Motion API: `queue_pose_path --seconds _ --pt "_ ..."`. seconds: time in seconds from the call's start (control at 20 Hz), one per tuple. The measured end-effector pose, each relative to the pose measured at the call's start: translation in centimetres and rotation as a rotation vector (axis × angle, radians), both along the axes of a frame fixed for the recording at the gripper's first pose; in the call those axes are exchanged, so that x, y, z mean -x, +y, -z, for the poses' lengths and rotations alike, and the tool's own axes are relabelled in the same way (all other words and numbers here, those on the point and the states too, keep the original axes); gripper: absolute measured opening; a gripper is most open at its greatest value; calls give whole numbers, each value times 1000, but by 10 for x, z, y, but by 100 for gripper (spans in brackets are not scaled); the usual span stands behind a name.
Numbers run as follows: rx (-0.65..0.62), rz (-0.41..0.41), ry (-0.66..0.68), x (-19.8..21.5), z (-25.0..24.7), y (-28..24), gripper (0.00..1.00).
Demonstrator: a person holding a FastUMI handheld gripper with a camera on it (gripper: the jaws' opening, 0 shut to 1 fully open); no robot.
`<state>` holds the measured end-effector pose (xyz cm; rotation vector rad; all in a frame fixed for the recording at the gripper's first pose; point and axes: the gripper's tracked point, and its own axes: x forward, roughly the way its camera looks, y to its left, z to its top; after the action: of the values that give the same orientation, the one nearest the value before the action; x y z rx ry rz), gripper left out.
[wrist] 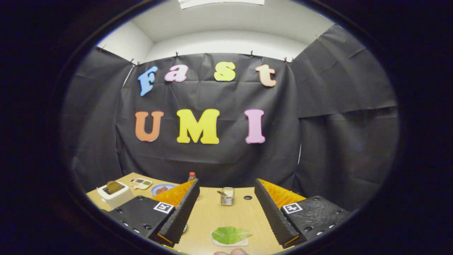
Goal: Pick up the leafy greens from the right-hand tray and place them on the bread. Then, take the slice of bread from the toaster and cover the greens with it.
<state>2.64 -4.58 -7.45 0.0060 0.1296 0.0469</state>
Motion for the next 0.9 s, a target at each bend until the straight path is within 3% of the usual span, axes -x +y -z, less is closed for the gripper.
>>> queue_pose_path --seconds 0.45,0.9 --pt "-74 3 248 -26 197 -66 95" --pt "-171 -48 463 -87 349 -72 95"
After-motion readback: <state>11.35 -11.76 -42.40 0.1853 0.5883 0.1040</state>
